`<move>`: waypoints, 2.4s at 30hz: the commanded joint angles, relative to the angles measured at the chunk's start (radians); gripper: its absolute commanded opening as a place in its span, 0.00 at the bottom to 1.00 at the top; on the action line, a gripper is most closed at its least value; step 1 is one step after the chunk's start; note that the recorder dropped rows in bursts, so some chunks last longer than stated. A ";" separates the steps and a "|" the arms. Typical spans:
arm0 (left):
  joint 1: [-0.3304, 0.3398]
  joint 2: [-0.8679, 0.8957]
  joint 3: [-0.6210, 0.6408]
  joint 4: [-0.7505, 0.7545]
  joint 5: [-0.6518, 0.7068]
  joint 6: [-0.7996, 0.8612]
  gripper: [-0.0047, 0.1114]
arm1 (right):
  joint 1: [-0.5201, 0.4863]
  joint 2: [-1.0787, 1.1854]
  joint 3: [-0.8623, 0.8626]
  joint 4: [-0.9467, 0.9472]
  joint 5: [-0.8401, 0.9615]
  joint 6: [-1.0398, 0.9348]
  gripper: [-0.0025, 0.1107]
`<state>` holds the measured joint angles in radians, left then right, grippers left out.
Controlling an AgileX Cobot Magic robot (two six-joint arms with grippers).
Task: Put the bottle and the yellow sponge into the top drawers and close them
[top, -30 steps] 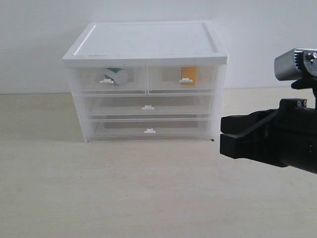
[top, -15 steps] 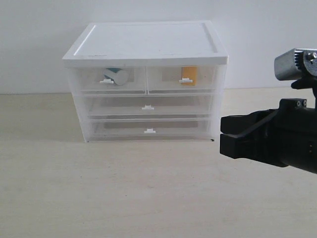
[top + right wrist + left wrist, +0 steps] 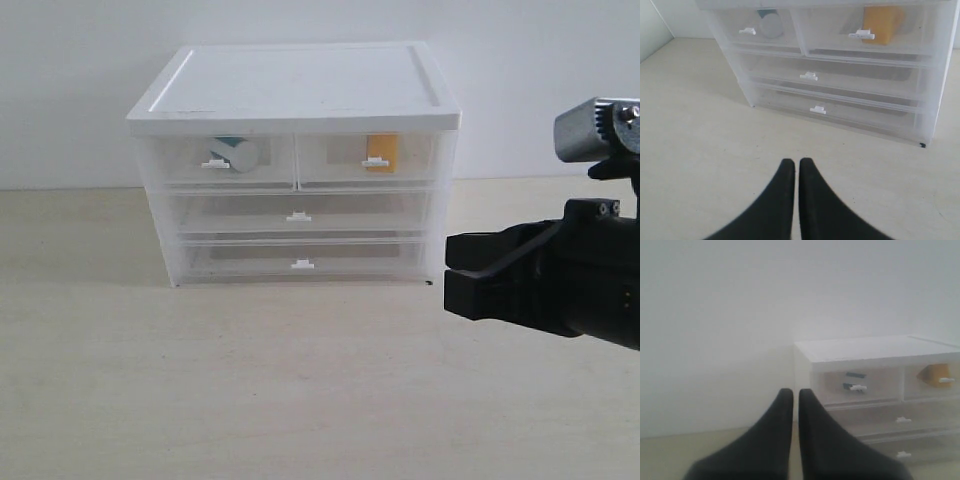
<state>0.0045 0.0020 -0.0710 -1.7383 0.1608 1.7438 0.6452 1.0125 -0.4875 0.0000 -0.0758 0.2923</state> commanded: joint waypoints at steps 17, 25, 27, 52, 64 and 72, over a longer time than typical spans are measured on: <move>-0.004 -0.002 0.071 1.451 -0.073 -1.666 0.07 | -0.006 -0.004 -0.003 -0.010 -0.010 -0.002 0.02; -0.004 -0.002 0.071 1.569 0.086 -1.666 0.07 | -0.006 -0.004 -0.003 -0.010 -0.010 -0.002 0.02; -0.004 -0.002 0.071 1.608 0.128 -1.677 0.07 | -0.006 -0.004 -0.003 -0.010 -0.010 -0.002 0.02; -0.004 -0.002 0.071 1.649 0.142 -1.751 0.07 | -0.006 -0.004 -0.003 -0.010 -0.010 -0.002 0.02; -0.004 -0.002 0.071 1.649 0.144 -1.752 0.07 | -0.006 -0.004 -0.003 -0.010 -0.010 -0.002 0.02; -0.004 -0.002 0.071 1.649 0.144 -1.752 0.07 | -0.006 -0.004 -0.003 -0.010 -0.010 -0.015 0.02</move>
<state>0.0045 0.0020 -0.0039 -0.0933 0.3068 -0.0090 0.6452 1.0125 -0.4875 0.0000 -0.0758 0.2923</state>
